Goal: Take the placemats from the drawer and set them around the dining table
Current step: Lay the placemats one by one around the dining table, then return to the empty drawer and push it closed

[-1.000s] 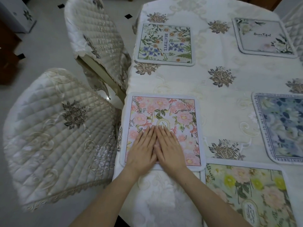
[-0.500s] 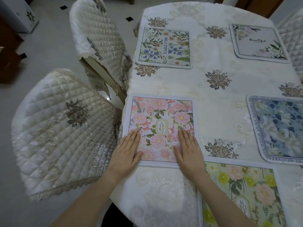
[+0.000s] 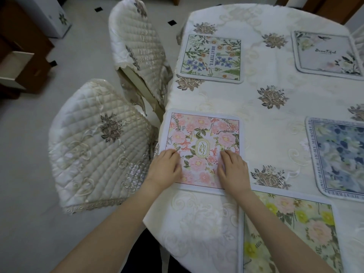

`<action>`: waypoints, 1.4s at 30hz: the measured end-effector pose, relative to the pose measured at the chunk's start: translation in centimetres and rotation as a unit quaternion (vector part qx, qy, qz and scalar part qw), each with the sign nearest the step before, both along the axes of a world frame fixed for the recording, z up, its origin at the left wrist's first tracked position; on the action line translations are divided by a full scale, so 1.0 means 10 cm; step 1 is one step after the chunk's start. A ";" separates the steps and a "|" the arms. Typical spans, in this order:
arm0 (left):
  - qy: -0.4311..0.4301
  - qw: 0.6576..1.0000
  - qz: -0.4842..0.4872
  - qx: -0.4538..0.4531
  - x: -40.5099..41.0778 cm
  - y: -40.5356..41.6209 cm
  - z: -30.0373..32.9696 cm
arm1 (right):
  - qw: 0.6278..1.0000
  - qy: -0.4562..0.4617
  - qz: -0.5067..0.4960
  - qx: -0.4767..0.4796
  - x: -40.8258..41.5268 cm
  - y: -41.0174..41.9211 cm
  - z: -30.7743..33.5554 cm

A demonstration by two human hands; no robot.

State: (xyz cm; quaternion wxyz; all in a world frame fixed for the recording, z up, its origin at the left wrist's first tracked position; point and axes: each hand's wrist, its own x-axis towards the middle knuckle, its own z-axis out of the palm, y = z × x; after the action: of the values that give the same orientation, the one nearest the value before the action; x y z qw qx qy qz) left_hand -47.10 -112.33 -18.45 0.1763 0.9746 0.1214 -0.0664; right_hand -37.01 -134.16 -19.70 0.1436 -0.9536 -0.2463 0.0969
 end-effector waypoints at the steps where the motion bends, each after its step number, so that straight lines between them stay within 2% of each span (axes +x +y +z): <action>1: 0.008 1.000 0.005 0.003 0.04 0.00 0.06 | 1.000 0.006 -0.001 0.003 0.03 0.03 0.07; 6: -0.024 0.999 -0.020 0.032 0.09 0.00 0.47 | 0.999 -0.001 0.004 0.048 0.01 0.08 0.49; 9: -0.095 0.994 -0.047 0.027 -0.05 0.02 0.80 | 0.996 -0.051 0.024 0.075 -0.15 0.08 0.83; 12: -0.151 0.986 -0.053 0.040 -0.32 0.08 1.11 | 0.993 -0.085 0.038 0.075 -0.41 0.11 1.11; 17: -0.164 0.984 -0.035 0.058 -0.95 0.20 1.47 | 0.984 -0.141 0.077 0.078 -1.05 0.23 1.47; 24: -0.209 0.976 0.048 0.021 -2.18 0.30 1.52 | 0.976 -0.137 0.129 0.110 -2.01 0.53 1.54; 29: -0.166 0.977 0.131 0.012 -3.12 0.50 1.27 | 0.972 -0.076 0.186 0.120 -2.54 0.77 1.38; 34: -0.144 0.962 0.229 0.017 -3.78 0.63 1.20 | 0.964 -0.052 0.232 0.118 -2.83 1.08 1.40; 42: -0.155 0.930 0.328 0.054 -4.54 0.98 1.39 | 0.922 -0.086 0.341 0.160 -3.30 1.90 1.60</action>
State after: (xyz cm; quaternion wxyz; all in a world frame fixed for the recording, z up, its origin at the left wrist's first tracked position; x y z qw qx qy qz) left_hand -92.52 -102.58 -4.55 0.1522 0.8865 0.4089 0.1537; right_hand -70.01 -115.15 -3.74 0.2307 -0.7807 -0.5806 0.0168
